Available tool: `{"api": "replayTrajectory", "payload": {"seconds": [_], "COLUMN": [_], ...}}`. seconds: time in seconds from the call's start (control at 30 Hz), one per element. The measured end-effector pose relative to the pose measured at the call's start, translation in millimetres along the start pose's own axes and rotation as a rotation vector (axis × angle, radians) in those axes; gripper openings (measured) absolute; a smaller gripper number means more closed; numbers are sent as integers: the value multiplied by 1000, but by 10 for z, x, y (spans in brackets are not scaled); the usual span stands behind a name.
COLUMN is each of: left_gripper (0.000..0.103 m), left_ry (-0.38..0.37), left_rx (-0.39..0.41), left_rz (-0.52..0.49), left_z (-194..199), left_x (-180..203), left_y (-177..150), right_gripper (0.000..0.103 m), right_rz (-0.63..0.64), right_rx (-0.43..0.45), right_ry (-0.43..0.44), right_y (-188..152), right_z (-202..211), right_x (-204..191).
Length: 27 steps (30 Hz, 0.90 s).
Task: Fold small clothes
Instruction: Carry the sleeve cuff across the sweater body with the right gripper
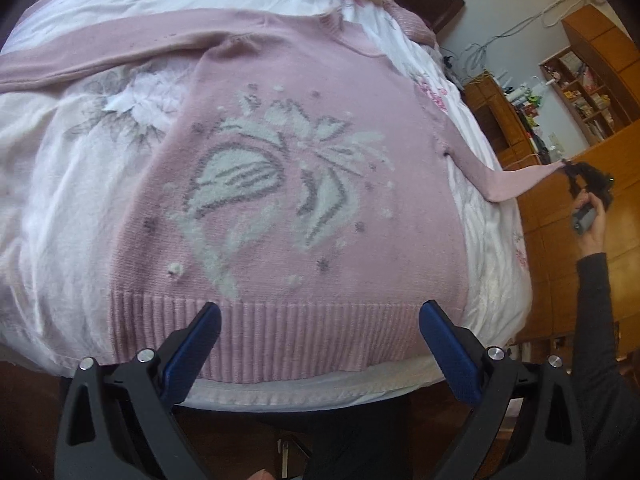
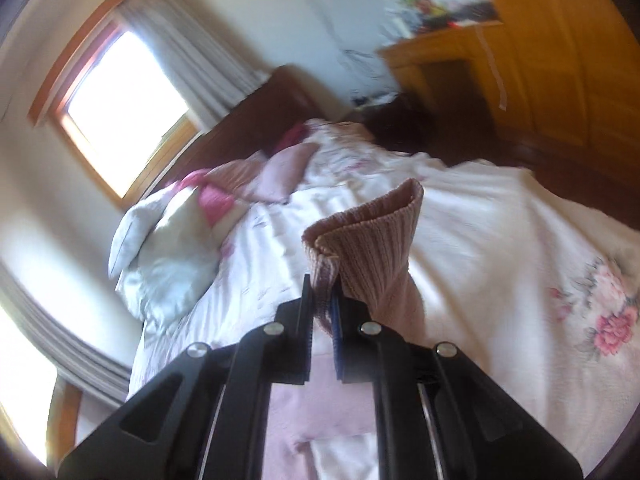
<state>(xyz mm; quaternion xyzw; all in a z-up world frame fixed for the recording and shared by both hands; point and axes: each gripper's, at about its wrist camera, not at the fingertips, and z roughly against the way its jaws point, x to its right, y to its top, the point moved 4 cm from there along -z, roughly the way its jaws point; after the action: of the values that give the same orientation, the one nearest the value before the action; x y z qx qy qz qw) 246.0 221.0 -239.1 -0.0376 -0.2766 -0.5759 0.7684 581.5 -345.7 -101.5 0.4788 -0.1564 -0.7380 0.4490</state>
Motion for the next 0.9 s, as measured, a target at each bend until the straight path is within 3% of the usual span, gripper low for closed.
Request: {"api": "replayTrajectory", "payload": {"seconds": [0.17, 0.33, 0.5, 0.63, 0.73, 0.8, 0.83, 0.87, 0.9], "left_gripper": [99, 99, 99, 99, 99, 99, 99, 99, 99], "left_ry": [22, -129, -179, -315, -403, -462, -493, -523, -547], "left_rx": [50, 16, 62, 78, 177, 171, 131, 98, 73], "left_rz": [-14, 86, 94, 127, 136, 129, 142, 159, 175], "left_z": [83, 50, 86, 0, -63, -226, -359, -491, -620], "left_x": [-76, -183, -179, -126, -81, -5, 36, 72, 121], "left_y": [317, 711, 1176, 1574, 1796, 1899, 1944, 1983, 2035], "right_gripper": [7, 7, 7, 6, 7, 14, 24, 42, 50], "right_rz": [176, 260, 371, 494, 579, 612, 618, 624, 637], "right_rx": [-23, -82, -189, -289, -355, -402, -420, -429, -419], "right_ry": [31, 37, -5, -64, -115, -119, -106, -86, -75], "right_y": [-326, -859, -1720, -2597, -3206, -3476, -3577, -3634, -3672], "right_z": [-215, -619, -1137, -1513, -1734, -1819, -1806, -1772, -1693], "right_x": [-927, -1616, -2176, -2356, -2322, -2277, -2255, -2235, -2230]}}
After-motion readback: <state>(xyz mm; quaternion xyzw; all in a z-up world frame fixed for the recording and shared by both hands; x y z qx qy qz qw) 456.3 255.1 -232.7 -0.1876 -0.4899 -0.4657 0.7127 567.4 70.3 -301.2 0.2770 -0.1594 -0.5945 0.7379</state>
